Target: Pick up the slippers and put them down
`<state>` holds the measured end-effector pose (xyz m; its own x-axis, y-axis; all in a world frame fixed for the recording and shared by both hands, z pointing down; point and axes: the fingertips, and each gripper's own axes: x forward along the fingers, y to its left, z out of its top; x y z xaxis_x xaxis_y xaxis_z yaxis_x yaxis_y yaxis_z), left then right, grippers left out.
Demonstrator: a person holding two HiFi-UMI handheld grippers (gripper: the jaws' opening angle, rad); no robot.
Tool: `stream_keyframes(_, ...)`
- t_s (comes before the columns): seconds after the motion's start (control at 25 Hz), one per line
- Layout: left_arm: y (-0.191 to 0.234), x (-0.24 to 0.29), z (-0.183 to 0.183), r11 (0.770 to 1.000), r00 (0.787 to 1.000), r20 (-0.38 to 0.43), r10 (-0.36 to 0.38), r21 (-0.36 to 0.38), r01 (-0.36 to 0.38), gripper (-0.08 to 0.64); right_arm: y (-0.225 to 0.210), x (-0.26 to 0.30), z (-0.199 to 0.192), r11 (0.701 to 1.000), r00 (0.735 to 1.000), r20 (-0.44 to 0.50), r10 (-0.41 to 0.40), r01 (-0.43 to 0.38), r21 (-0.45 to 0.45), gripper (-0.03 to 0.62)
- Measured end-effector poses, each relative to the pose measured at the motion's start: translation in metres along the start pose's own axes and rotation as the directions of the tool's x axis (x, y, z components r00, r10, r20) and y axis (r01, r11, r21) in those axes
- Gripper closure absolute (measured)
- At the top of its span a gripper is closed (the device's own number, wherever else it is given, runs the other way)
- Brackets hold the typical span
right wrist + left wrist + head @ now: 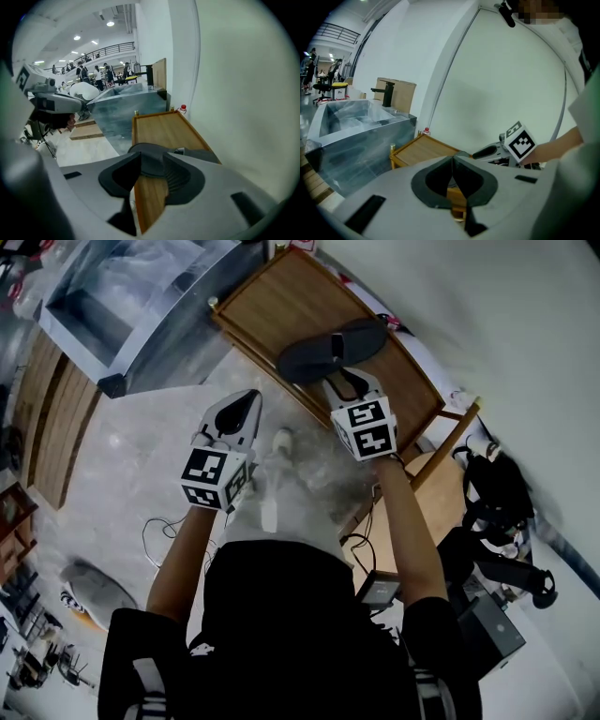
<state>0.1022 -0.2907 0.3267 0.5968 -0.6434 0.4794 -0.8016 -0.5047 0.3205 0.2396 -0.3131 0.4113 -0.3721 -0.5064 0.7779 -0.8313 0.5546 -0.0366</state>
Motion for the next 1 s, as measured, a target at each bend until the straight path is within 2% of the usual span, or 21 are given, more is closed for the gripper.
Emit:
stream_keyframes(0.4, 0.022, 0.019, -0.021, 0.999, 0.999, -0.006, 0.045, 0.019, -0.045, 0.554, -0.021, 0.057, -0.024, 0.999, 0.995, -0.093, 0.034, -0.037, -0.030, 0.320)
stream_keyframes(0.52, 0.021, 0.023, -0.025, 0.999, 0.999, -0.019, 0.044, 0.014, -0.044, 0.554, -0.022, 0.071, -0.027, 0.998, 0.993, -0.110, 0.050, -0.055, -0.040, 0.299)
stream_keyframes(0.92, 0.029, 0.035, -0.037, 0.999, 0.998, -0.049, 0.046, -0.014, -0.047, 0.554, -0.028, 0.099, -0.034, 0.997, 0.987, -0.149, 0.057, -0.064, -0.043, 0.301)
stream_keyframes(1.0, 0.032, 0.036, -0.038, 0.999, 0.997, -0.050, 0.051, -0.016, -0.052, 0.554, -0.028, 0.102, -0.037, 0.997, 0.985, -0.160, 0.057, -0.065, -0.047, 0.325)
